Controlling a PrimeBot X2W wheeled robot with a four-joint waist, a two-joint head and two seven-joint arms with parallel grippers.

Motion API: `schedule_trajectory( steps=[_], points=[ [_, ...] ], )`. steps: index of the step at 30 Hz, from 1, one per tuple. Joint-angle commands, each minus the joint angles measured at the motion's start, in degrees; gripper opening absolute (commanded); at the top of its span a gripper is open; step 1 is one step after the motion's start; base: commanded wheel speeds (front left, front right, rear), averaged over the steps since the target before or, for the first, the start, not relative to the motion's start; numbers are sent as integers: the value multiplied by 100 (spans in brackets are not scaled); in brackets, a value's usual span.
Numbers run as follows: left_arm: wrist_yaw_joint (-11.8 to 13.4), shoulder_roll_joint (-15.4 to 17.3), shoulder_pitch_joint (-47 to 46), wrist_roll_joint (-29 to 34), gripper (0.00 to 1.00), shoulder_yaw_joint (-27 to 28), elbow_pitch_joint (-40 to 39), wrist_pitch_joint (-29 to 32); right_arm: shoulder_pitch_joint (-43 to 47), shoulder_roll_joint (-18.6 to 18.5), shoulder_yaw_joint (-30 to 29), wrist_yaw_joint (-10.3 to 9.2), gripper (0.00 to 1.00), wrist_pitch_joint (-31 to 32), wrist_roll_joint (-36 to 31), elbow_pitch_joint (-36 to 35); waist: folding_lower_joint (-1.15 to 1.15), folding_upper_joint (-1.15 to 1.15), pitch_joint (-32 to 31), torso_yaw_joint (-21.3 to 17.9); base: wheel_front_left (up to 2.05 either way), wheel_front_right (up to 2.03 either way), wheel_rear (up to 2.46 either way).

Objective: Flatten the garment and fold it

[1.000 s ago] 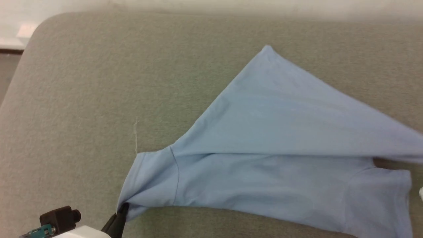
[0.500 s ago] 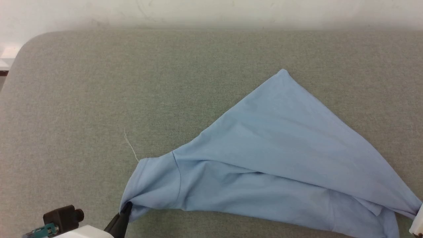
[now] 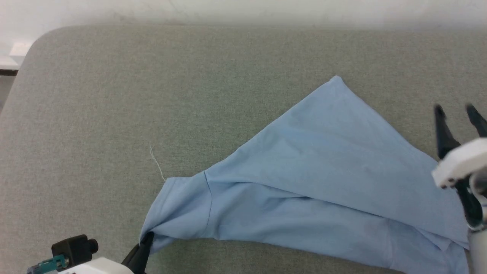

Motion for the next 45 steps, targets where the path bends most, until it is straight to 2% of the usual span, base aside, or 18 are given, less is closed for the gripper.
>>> schedule_trajectory(
  steps=[1,7,8,14,20,28,29,30,32,33,35,38,45],
  points=[
    [-56,0,-136,-39,0,-4,9,-32,-337,-165,441,-5,100,-248,111,116,0,0,103,51,0,0,0],
    [-135,-49,-348,-42,0,-100,64,-58,-1529,-535,1781,-5,100,-480,450,927,0,0,423,242,0,0,0],
    [-135,-49,-348,-42,0,-100,64,-58,-1529,-535,1781,-5,100,-480,450,927,0,0,423,242,0,0,0],
    [-230,-118,-601,-22,0,-234,193,-95,-2628,-664,2437,-5,100,128,649,2069,0,0,796,576,0,0,0],
    [-328,-208,-821,-22,0,-341,346,-166,-3445,-705,2525,-5,100,1312,665,3050,0,0,1157,926,0,0,0],
    [-471,-359,-1093,-56,0,-468,578,-284,-4082,-782,2270,-5,100,2709,250,3733,0,0,1484,1205,0,0,0],
    [-480,-370,-1106,-58,0,-472,609,-302,-4117,-762,2216,-5,84,2863,197,3782,0,0,1493,1210,0,0,0],
    [-489,-377,-1114,-59,0,-476,638,-316,-4145,-748,2180,-5,56,3001,131,3811,0,0,1497,1210,0,0,0],
    [-500,-386,-1119,-64,0,-480,687,-338,-4163,-725,2142,-5,22,3172,7,3791,0,0,1481,1199,0,0,0],
    [-499,-390,-1116,-65,0,-479,710,-347,-4140,-706,2110,-5,0,3226,-25,3770,0,0,1455,1186,0,0,0],
    [-498,-394,-1106,-71,0,-476,743,-363,-4053,-678,2063,-5,0,3252,-54,3680,0,0,1386,1149,0,0,0],
    [-494,-377,-1082,-75,0,-459,762,-375,-3820,-628,1898,-5,0,2873,5,3388,0,0,1244,1057,0,0,0],
    [-410,-244,-902,-28,0,-338,687,-413,-2659,-493,1621,-5,0,1508,298,2334,0,0,709,721,0,0,0]
  ],
)
